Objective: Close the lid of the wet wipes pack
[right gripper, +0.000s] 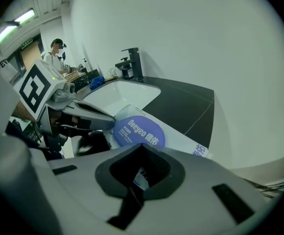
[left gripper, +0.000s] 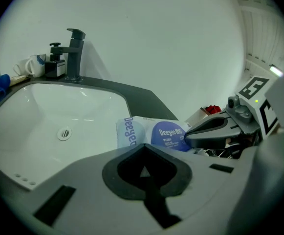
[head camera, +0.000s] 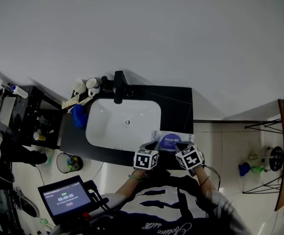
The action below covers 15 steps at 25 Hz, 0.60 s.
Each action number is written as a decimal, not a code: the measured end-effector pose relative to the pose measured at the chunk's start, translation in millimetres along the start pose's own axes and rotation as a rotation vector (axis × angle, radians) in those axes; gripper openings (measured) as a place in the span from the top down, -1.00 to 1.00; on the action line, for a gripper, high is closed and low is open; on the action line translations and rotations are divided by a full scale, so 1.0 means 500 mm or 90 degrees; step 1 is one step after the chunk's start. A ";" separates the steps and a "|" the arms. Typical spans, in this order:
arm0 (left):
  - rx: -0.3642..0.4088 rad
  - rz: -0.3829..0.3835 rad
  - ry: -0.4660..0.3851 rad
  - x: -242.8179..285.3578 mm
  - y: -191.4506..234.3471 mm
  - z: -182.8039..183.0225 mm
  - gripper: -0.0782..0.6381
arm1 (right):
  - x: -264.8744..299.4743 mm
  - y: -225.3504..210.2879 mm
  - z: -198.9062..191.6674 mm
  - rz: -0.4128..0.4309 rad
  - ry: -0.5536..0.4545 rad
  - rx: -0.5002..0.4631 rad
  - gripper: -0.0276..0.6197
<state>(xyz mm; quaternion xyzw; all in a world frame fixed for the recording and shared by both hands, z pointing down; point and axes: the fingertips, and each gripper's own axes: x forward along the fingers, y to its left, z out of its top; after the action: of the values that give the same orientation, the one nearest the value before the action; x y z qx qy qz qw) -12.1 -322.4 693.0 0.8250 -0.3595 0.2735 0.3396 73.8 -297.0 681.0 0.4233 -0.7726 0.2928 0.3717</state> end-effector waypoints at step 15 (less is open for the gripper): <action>-0.031 -0.026 -0.239 -0.157 -0.110 0.123 0.78 | -0.136 0.045 0.040 0.024 -0.254 0.159 0.93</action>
<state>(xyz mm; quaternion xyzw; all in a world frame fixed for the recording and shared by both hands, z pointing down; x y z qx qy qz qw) -3.2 -308.9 580.1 0.8603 -0.4059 0.0992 0.2920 72.7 -272.1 611.3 0.5011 -0.7962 0.3037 0.1507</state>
